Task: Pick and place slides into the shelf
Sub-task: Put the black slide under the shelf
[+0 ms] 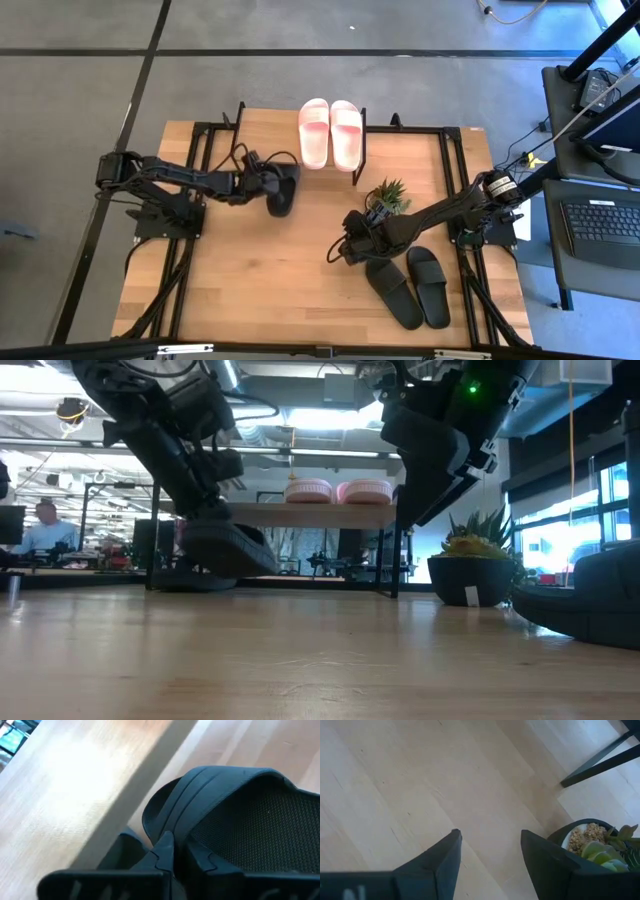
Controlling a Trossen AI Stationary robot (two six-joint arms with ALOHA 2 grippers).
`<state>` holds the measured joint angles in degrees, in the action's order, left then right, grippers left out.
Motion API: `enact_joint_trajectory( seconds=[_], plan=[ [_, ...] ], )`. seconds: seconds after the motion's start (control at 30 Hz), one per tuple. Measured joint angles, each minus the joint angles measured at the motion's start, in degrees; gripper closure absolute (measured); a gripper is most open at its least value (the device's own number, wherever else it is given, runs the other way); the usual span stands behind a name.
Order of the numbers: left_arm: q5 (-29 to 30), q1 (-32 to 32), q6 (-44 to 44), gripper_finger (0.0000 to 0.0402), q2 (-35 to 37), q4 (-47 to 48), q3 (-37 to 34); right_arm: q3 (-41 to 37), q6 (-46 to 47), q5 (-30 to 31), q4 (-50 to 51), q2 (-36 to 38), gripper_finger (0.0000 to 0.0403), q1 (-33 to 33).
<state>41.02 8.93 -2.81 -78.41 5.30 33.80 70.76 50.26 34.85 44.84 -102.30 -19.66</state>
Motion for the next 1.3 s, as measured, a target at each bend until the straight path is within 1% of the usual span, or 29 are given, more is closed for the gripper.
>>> enact_joint_trajectory(
  seconds=[0.13, 0.3, 0.4, 0.6, 0.8, 0.87, 0.97, 1.13, 1.2, 1.23, 1.27, 1.3],
  plan=[
    [-0.4, 0.14, -0.06, 0.0378, 0.0, 0.0, 0.0, 0.0, 0.0, 0.0, 0.0, 0.0, 0.0197, 0.0],
    [-2.73, -0.53, 0.21, 0.0365, 0.0, 0.0, 0.0, -0.02, 0.02, 0.0, 0.0, 0.0, 0.0197, 0.0],
    [-2.66, -0.4, -0.47, 0.0353, 0.0, 0.0, 0.0, -0.02, 0.04, 0.0, 0.0, 0.0, 0.0197, 0.0],
    [-5.11, 0.67, -1.16, 0.0303, 0.0, 0.09, 0.0, -0.02, 0.04, -0.02, 0.01, 0.0, 0.0197, 0.0],
    [-5.85, 0.94, -1.59, 0.0258, 0.0, 0.11, 0.0, -0.02, 0.2, -0.07, 0.0, 0.0, 0.0197, 0.0],
    [-6.27, 0.83, -2.49, 0.0251, 0.02, 0.09, 0.0, -0.02, 0.2, -0.25, 0.0, 0.0, 0.0197, 0.0],
    [-9.03, 0.34, -4.18, 0.0247, 0.09, 0.14, 0.0, -0.02, 0.2, -0.55, 0.0, 0.0, 0.0197, -0.03],
    [-9.99, -1.09, -7.02, 0.0246, 0.67, 0.65, 0.0, -0.02, 0.22, -0.62, -0.02, 0.0, 0.0197, -0.05],
    [-13.54, -2.49, -7.34, 0.0246, 2.09, 1.12, 0.02, -0.02, 0.22, -1.49, -0.02, 0.0, 0.0197, -0.07],
    [-16.63, -3.26, -7.11, 0.0246, 2.98, 1.91, 0.02, -0.02, 0.22, -2.13, -0.02, 0.0, 0.0197, -0.07],
    [-20.62, -4.12, -6.4, 0.0246, 3.93, 2.63, 0.02, -0.02, 0.22, -2.61, -0.02, 0.0, 0.0197, -0.09],
    [-26.3, -5.01, -5.68, 0.0246, 4.93, 2.91, 0.02, 0.0, 0.2, -3.25, -0.04, 0.0, 0.0197, -0.11]
  ],
)
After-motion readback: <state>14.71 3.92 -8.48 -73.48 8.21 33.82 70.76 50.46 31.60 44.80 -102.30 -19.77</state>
